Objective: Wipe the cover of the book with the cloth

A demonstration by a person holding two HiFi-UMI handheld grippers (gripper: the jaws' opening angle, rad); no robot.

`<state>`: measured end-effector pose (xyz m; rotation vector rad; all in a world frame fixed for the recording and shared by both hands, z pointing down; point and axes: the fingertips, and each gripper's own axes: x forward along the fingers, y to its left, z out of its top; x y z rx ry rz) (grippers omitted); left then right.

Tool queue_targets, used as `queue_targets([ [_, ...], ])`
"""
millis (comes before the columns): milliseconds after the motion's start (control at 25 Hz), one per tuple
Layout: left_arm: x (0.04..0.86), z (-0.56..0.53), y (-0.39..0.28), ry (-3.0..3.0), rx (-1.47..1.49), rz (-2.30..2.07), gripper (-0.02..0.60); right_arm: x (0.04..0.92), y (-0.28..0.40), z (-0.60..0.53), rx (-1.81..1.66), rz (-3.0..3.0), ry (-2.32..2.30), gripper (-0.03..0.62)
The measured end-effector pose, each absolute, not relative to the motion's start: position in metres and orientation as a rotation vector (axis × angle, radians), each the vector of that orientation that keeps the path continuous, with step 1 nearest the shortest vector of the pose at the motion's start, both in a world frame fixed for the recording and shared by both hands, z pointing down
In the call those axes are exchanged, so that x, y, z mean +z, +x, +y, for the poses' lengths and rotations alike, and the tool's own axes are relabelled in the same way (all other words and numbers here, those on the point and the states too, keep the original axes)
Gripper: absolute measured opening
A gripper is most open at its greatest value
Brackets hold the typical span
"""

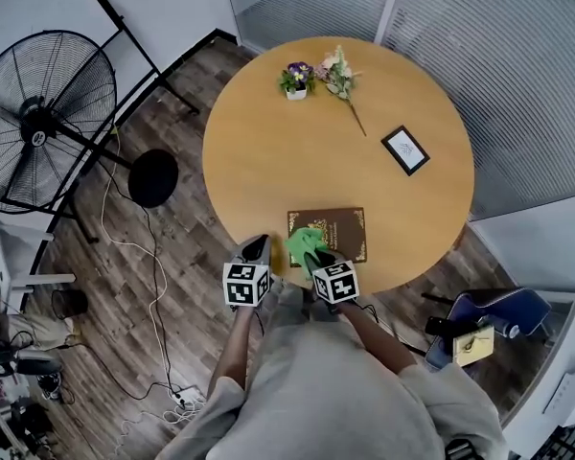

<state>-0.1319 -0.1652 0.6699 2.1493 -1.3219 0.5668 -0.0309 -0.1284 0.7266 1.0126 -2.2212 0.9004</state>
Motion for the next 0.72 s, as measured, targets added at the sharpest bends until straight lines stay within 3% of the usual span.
queue_targets([
  [720, 0.673, -0.178, -0.081, 2.233, 0.596, -1.199, 0.008, 0.729, 0.034, -0.135, 0.951, -2.151, 1.193, 0.072],
])
